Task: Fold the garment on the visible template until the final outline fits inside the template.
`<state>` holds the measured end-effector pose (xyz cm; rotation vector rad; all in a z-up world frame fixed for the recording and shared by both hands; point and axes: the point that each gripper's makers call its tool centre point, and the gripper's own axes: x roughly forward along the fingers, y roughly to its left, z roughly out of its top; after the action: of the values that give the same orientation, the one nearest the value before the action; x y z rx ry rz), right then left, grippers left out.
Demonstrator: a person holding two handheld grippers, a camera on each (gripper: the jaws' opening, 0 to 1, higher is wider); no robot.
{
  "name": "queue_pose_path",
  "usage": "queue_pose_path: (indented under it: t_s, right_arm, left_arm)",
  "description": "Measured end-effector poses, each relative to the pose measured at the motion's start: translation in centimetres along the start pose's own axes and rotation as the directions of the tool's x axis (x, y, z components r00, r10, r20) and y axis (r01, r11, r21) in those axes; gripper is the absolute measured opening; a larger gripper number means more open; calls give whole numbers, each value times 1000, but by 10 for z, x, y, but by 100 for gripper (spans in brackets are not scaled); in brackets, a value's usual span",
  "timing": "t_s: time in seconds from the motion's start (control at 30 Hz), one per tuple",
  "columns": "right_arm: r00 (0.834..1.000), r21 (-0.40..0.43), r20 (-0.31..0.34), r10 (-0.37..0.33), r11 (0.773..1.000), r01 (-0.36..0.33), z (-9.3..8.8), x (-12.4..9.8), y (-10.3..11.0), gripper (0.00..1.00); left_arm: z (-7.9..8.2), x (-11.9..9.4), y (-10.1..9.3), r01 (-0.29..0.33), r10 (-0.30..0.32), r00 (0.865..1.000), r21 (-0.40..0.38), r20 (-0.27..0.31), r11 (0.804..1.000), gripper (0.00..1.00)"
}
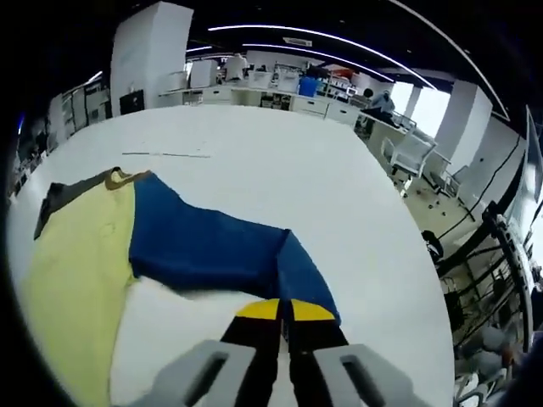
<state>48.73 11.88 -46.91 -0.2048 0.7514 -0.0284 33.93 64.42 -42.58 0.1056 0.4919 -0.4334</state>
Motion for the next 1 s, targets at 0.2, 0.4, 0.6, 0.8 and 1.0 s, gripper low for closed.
queue_pose_path:
  t_s: [0.2, 0.4, 0.6, 0.8, 1.0]
  right_arm:
    - [997, -30, -12, -80, 996, 79, 9, -1, -37, 0]
    - [991, -53, -38, -127, 991, 125, 11, 1, -61, 0]
    - [986, -67, -70, -151, 987, 146, 10, 1, -77, 0]
    - [975, -108, -146, -169, 982, 154, -6, 1, -85, 0]
    - [960, -107, -222, -172, 983, 151, -24, 4, -93, 0]
  left_arm:
    - [0, 4, -5, 16, -16, 1000, -1, -3, 1000, 94]
    - [4, 5, -4, 26, -26, 1000, 21, -3, 999, 95]
    - [4, 5, -3, 27, -27, 1000, 26, -4, 999, 95]
    - [-1, 4, -6, 30, -30, 999, 21, -14, 999, 95]
    - [-2, 1, -4, 28, -28, 999, 29, -20, 999, 95]
